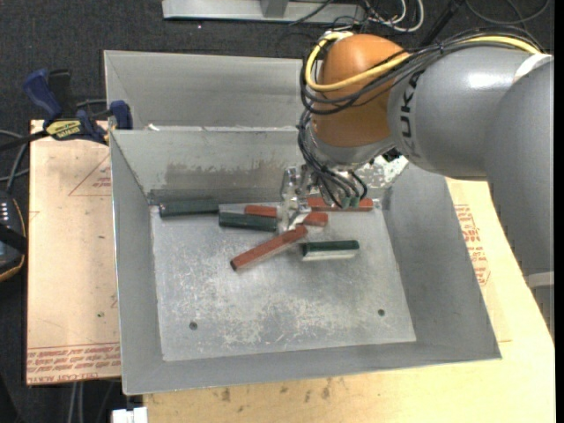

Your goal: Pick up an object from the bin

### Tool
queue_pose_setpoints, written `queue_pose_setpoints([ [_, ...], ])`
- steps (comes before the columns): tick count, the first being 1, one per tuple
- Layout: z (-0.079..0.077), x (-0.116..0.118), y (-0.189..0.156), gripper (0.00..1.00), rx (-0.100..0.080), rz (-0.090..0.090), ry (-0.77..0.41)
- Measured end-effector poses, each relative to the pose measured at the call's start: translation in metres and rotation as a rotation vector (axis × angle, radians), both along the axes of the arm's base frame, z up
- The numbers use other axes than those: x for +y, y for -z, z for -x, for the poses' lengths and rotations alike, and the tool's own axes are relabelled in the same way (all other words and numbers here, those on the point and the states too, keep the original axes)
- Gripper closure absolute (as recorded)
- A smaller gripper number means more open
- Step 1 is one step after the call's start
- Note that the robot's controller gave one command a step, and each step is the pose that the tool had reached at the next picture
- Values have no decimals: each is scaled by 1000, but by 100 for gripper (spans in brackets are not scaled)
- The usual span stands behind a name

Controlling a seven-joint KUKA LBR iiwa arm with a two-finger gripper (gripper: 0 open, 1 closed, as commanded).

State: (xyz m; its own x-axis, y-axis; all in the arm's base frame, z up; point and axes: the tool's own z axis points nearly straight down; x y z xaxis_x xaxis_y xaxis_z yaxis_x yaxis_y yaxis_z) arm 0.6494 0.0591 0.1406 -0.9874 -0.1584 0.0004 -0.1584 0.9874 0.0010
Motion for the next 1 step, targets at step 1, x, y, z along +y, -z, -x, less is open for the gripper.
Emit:
queue_pose_setpoints([
  [1, -2, 0, -20, 100, -6, 0, 0],
])
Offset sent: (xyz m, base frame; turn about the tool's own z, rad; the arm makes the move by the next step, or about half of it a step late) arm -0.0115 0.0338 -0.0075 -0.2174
